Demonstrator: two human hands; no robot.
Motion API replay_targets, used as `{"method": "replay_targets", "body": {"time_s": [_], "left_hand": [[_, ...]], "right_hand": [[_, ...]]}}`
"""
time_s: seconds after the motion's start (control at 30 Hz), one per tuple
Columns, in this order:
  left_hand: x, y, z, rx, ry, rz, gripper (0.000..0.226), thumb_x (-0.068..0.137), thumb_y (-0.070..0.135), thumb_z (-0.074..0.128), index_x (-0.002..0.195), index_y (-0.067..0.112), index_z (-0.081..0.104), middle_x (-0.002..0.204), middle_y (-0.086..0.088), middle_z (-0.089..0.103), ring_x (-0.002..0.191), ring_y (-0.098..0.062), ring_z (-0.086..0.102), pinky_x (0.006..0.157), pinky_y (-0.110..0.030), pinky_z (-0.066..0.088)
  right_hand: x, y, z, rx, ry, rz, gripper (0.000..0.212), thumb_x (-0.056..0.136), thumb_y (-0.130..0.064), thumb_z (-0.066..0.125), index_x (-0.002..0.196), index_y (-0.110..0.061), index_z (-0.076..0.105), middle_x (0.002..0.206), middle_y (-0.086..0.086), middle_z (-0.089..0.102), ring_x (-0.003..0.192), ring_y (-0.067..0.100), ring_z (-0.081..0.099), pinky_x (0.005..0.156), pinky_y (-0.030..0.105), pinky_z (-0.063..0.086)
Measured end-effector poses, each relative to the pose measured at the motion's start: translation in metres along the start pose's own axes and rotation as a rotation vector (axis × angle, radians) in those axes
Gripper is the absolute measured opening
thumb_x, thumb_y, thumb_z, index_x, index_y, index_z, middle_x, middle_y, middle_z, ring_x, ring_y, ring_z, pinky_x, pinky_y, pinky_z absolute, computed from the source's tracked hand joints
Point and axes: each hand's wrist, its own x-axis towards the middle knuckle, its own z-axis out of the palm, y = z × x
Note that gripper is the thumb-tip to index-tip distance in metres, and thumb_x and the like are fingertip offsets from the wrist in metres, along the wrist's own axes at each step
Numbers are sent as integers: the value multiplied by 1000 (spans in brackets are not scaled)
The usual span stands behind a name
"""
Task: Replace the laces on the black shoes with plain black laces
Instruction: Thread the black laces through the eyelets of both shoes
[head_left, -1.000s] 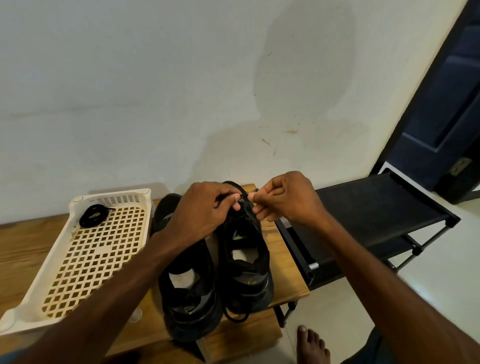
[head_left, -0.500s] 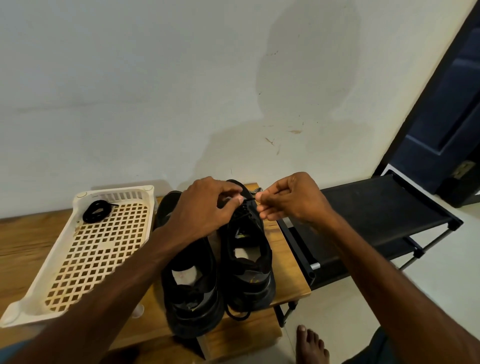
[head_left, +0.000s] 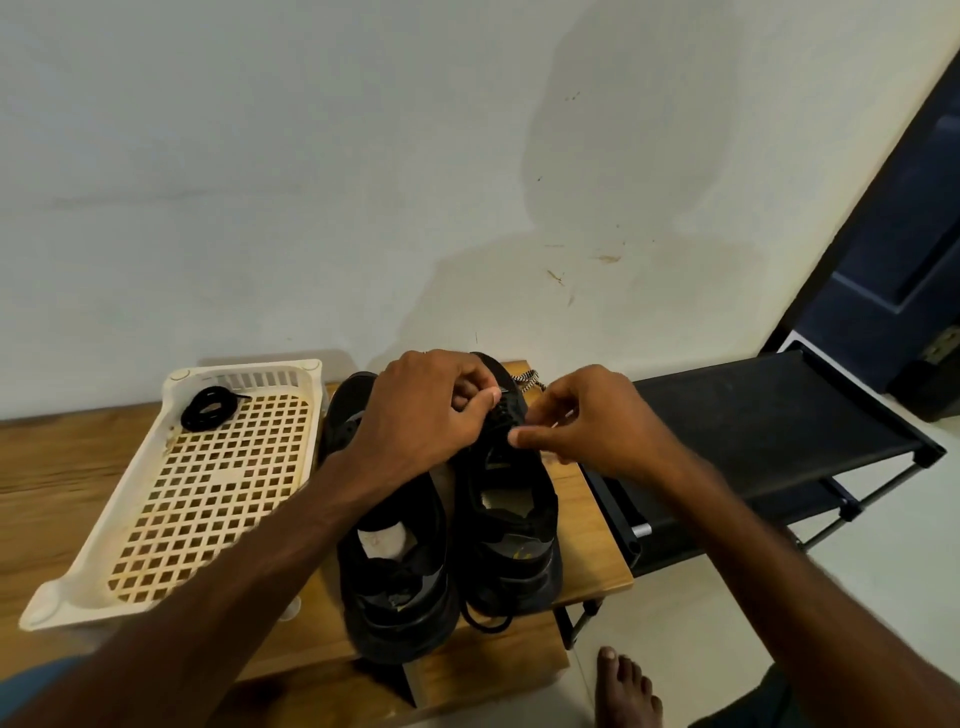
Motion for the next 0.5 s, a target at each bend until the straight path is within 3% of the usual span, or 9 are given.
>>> {"method": "replay_targets", "body": {"time_s": [0.1, 0.17, 0.23, 0.3, 0.5], "left_hand": [[-7, -3, 5, -6, 64, -1, 4, 85, 32, 77, 86, 29, 79, 93, 19, 75, 89, 0, 65, 86, -28, 54], [-12, -4, 10, -30, 36, -2, 1, 83, 28, 78, 83, 28, 79, 107, 19, 73, 106, -3, 59, 97, -30, 44], [-16, -5, 14, -5, -13, -21, 1, 82, 28, 79, 82, 28, 80, 118, 18, 69, 118, -7, 52, 99, -30, 36], [-19, -6, 18, 22, -38, -53, 2, 81, 28, 80, 82, 29, 81, 126, 17, 65, 125, -10, 45, 100, -30, 33], [-27, -2, 30, 34, -7, -119, 7, 79, 27, 80, 85, 30, 82, 138, 14, 58, 133, -14, 34, 106, -39, 33]], "right_hand": [[-3, -5, 16, -102, 73, 36, 15, 82, -32, 84, 90, -21, 79, 92, -5, 75, 77, 6, 69, 67, 20, 58], [-4, -9, 25, -135, 137, 58, 13, 85, -27, 83, 93, -17, 79, 96, 0, 74, 81, 10, 70, 71, 26, 62], [-5, -12, 31, -176, 177, 60, 15, 88, -27, 80, 98, -15, 79, 98, 3, 74, 83, 17, 72, 74, 37, 64], [-7, -14, 34, -196, 202, 53, 17, 89, -28, 78, 101, -17, 80, 98, 4, 75, 83, 18, 72, 73, 39, 64], [-9, -10, 31, -73, 297, 65, 11, 81, -27, 85, 89, -21, 82, 88, -4, 77, 72, 4, 67, 64, 23, 61]]}}
